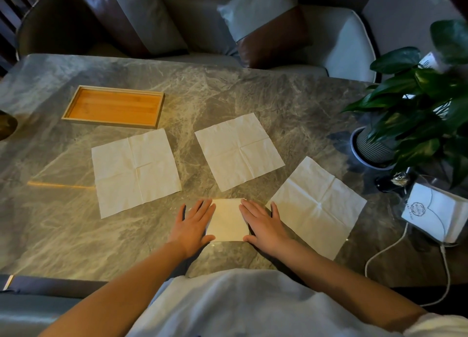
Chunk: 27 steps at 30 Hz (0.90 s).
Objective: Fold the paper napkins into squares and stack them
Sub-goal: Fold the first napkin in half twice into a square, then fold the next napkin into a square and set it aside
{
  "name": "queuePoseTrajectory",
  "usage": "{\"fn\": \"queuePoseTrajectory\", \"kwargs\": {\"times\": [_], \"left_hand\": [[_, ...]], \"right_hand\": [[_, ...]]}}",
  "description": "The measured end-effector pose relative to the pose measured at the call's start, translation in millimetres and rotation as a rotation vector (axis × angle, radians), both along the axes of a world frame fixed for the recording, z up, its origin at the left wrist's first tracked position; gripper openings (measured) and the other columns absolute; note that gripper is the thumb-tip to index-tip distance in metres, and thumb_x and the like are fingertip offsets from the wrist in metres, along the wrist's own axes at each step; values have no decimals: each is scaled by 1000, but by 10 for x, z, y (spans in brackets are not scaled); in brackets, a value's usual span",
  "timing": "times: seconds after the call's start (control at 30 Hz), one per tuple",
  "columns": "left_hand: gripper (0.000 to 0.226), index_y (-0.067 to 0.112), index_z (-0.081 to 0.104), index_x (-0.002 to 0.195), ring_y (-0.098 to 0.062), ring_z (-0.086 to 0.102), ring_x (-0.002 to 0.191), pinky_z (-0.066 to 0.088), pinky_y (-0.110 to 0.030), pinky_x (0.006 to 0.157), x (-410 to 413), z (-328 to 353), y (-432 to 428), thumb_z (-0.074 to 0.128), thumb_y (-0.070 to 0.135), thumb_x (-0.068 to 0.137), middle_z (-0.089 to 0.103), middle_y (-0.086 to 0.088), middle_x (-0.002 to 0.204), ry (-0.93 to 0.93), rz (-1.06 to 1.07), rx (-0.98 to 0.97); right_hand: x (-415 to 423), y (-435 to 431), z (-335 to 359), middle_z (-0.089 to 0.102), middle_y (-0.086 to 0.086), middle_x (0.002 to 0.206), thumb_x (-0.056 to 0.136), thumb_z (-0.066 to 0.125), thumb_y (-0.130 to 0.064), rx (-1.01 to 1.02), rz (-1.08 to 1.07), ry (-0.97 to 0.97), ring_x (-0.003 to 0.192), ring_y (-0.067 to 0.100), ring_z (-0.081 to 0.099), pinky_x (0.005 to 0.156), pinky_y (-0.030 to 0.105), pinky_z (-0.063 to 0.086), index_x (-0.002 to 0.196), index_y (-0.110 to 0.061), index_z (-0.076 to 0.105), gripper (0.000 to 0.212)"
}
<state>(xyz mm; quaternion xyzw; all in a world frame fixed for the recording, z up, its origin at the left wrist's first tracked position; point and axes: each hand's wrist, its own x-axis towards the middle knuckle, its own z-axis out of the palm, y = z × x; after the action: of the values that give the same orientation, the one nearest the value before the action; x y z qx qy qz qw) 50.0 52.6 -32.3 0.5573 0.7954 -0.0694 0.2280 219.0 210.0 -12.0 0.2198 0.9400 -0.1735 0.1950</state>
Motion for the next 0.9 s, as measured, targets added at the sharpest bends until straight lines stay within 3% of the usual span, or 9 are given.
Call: {"fn": "queuePoseTrajectory", "kwargs": {"times": [0.63, 0.9], "left_hand": [[83, 20, -18, 146, -24, -17, 146, -2, -55, 116, 10, -37, -32, 35, 55, 93, -22, 0, 158, -37, 52, -28], [85, 20, -11, 148, -22, -13, 147, 0, -54, 117, 14, 23, -38, 45, 49, 91, -15, 1, 160, -109, 90, 15]], "right_hand": [[0, -29, -34, -10, -9, 161, 91, 60, -30, -78, -73, -16, 148, 12, -9, 116, 56, 0, 152, -23, -1, 86], [-1, -35, -77, -10, -12, 161, 89, 63, -31, -53, -90, -31, 148, 12, -5, 117, 55, 4, 151, -26, 1, 88]]}}
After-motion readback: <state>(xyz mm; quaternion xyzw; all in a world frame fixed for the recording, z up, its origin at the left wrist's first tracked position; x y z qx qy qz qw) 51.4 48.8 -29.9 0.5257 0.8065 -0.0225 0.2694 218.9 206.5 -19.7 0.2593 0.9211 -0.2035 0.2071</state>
